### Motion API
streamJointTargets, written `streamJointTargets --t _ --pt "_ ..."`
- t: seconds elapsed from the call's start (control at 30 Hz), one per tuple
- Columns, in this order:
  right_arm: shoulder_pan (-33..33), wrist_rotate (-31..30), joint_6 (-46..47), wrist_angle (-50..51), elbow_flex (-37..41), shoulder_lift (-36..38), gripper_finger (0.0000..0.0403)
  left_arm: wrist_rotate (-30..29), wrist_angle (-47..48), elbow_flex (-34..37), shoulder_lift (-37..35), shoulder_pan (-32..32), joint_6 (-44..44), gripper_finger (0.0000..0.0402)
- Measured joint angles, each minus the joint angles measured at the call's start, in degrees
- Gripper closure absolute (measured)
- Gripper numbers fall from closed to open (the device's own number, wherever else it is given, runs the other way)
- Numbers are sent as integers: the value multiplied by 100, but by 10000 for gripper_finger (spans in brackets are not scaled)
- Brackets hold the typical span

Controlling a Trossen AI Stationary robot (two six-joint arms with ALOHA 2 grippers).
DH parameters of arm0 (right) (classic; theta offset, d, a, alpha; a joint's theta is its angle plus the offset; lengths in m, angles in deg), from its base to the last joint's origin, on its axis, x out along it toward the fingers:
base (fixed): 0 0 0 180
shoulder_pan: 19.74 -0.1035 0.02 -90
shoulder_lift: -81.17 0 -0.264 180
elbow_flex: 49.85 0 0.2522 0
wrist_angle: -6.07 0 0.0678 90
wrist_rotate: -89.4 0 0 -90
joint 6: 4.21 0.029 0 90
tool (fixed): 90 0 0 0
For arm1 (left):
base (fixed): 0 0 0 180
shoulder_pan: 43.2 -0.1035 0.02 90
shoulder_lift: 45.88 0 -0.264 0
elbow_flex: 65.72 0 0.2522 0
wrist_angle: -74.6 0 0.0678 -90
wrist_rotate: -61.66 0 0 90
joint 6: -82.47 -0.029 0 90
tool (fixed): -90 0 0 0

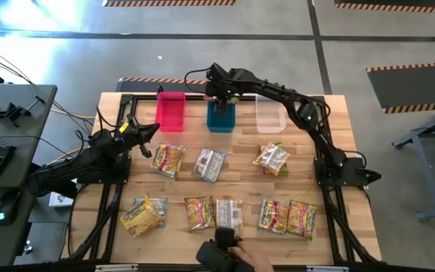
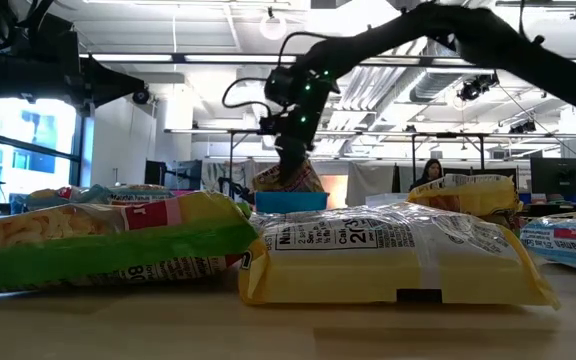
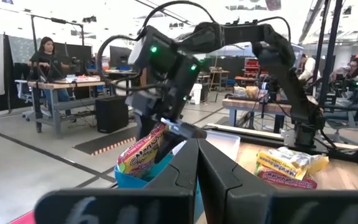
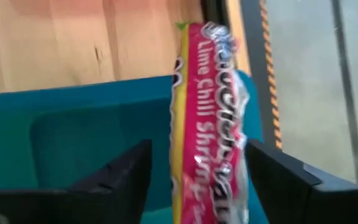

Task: Sort Maruchan noodles
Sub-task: Put the top left green noodle pack into the blue bin

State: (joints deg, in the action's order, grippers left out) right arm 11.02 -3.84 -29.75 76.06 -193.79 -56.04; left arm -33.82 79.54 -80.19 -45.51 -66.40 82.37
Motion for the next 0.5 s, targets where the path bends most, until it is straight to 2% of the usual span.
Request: streamJointTargets --t 0.13,0.37,0.5 --pt "0 -18 -1 228 -363 -271 219 42 0 0 -1 0 -2 401" --pt "-2 16 -41 275 -482 -255 304 44 20 0 0 0 -9 401" --pt "-2 29 -50 269 -482 -120 324 43 20 0 -1 0 -13 402"
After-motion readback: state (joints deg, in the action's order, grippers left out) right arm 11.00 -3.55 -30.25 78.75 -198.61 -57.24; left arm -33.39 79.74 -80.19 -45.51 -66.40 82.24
